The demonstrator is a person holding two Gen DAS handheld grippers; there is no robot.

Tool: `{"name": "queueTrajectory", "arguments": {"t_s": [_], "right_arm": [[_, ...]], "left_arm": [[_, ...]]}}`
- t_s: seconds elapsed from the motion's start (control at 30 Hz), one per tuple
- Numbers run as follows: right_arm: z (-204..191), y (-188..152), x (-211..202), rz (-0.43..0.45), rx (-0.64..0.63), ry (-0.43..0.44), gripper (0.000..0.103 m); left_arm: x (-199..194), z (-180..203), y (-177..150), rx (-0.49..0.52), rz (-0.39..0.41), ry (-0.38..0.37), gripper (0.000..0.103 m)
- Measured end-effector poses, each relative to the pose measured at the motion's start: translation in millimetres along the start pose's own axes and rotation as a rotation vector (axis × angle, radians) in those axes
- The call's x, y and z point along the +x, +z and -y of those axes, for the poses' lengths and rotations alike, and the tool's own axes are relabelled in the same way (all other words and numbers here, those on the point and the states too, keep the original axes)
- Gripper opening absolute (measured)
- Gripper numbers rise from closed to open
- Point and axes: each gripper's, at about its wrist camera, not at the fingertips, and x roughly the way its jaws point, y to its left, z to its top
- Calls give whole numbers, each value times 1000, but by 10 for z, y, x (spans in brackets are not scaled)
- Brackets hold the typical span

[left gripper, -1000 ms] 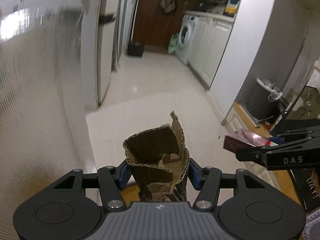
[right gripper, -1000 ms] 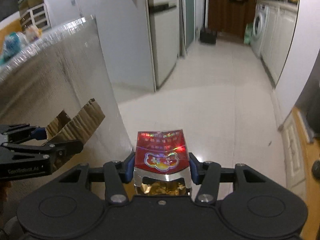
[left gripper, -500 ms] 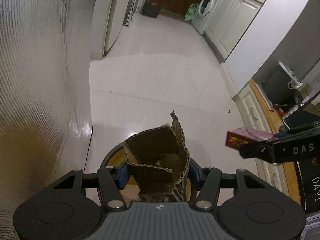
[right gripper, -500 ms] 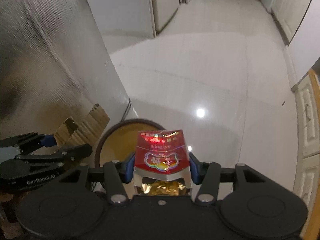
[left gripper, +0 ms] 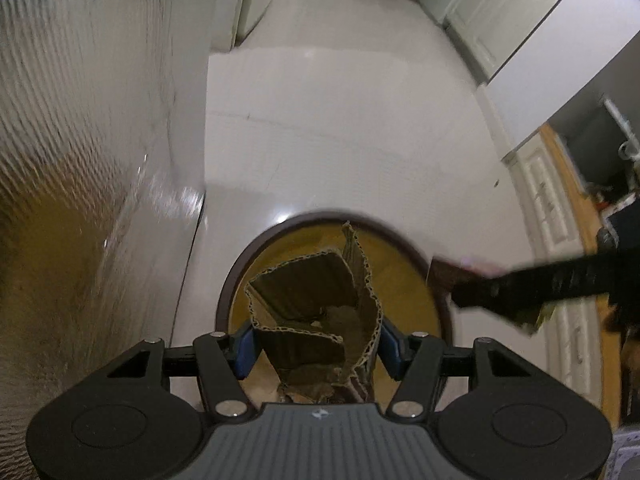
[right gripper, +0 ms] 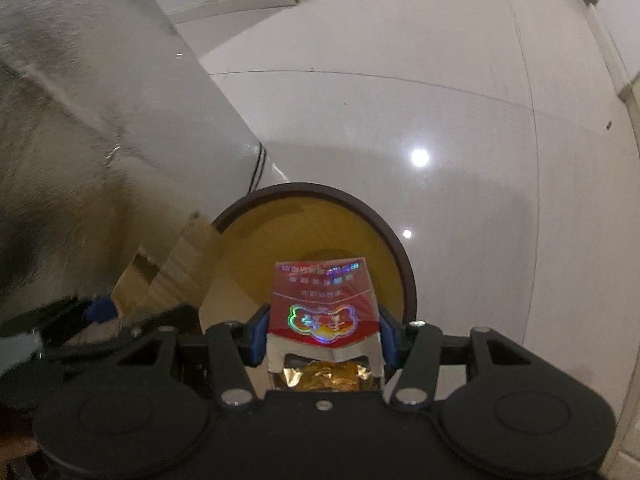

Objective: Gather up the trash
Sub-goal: 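Carry the cardboard and red wrapper with both tools over the yellow bin, then open both tools to drop the cardboard and red wrapper into the bin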

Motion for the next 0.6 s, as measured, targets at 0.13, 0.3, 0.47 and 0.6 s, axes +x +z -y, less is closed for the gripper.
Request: {"name": "queueTrajectory", "arguments": {"t_s": [0.13, 0.3, 0.47, 0.6], "right_arm": [[14, 83, 139, 4, 38, 17, 54], [-9, 193, 264, -17, 82, 71, 54], [-64, 234, 440, -40, 80, 75, 55], [-108, 289, 468, -22, 61, 58, 55]], "left_arm": [[52, -45, -13, 0, -43, -5, 60], [125, -23, -21, 19, -95, -19, 60], [231, 22, -41, 11, -128, -45, 60], [274, 26, -45, 24, -145, -41, 60]]}}
